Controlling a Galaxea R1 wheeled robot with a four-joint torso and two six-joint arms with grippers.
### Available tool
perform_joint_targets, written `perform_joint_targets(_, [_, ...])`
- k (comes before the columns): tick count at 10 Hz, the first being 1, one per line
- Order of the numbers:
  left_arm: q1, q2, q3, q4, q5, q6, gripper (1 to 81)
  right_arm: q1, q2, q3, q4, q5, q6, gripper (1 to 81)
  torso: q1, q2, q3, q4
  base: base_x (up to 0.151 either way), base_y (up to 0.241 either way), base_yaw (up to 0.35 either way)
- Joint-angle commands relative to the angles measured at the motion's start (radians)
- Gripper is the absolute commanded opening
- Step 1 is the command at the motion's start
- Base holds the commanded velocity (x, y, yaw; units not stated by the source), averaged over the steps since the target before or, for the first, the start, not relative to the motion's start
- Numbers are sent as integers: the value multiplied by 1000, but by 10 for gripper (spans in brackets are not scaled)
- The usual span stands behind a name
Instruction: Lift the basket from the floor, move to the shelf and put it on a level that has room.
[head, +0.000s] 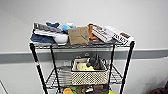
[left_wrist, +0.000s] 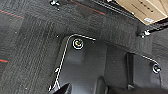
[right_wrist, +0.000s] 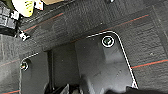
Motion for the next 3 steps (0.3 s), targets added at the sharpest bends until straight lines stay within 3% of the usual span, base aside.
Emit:
perform_joint_targets(1, [-51, 106, -174, 13, 44, 6, 811, 45, 77, -88, -55, -48, -2, 811, 0, 0, 0, 0, 0, 0, 0])
perform_joint_targets(3, [-51, 147, -267, 4, 41, 0, 811, 40, 79, -95, -54, -48, 1, 811, 0, 0, 0, 0, 0, 0, 0])
